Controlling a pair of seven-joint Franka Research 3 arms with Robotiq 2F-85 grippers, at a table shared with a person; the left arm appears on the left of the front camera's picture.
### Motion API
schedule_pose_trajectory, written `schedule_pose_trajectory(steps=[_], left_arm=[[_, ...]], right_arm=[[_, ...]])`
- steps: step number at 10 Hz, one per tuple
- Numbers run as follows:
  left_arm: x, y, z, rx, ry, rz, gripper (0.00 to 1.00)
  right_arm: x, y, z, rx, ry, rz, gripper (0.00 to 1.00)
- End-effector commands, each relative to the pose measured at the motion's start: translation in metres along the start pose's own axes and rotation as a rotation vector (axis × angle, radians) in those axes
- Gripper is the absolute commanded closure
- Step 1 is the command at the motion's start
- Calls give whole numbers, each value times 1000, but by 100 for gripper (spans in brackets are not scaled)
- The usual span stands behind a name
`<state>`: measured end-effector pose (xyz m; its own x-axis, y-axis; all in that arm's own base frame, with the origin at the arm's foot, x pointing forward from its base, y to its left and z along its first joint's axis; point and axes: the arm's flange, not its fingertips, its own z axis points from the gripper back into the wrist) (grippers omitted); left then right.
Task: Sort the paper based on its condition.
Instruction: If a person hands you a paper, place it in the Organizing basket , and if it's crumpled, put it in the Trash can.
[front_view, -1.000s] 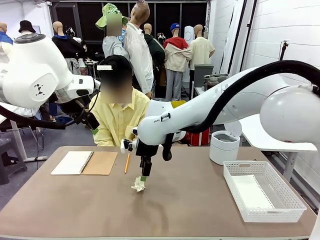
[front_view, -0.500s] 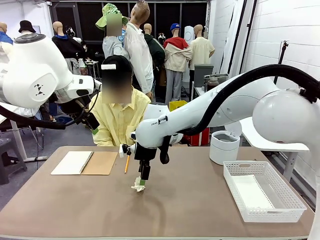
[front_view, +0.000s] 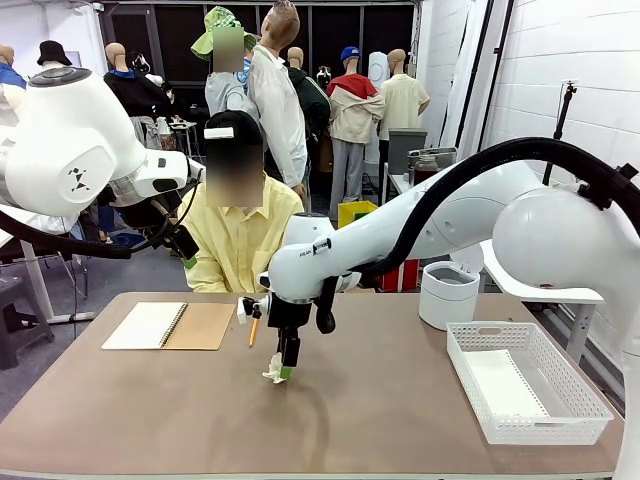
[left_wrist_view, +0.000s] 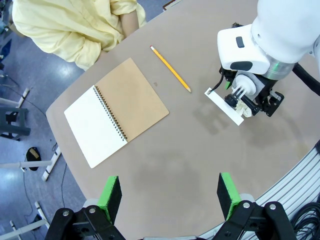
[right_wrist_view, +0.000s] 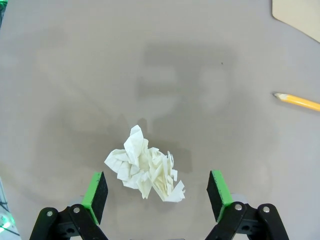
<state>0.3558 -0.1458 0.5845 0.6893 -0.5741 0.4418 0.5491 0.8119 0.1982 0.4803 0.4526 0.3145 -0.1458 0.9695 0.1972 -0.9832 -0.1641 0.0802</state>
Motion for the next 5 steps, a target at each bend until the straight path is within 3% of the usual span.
schedule_pose_trajectory(steps=[1,5], left_arm=[[0,1,1,0,-5,3,0],[0,1,1,0,-5,3,0]], right_arm=[[7,-7,-2,13,23,6,0],[7,-10,-3,30,23,-6,0]])
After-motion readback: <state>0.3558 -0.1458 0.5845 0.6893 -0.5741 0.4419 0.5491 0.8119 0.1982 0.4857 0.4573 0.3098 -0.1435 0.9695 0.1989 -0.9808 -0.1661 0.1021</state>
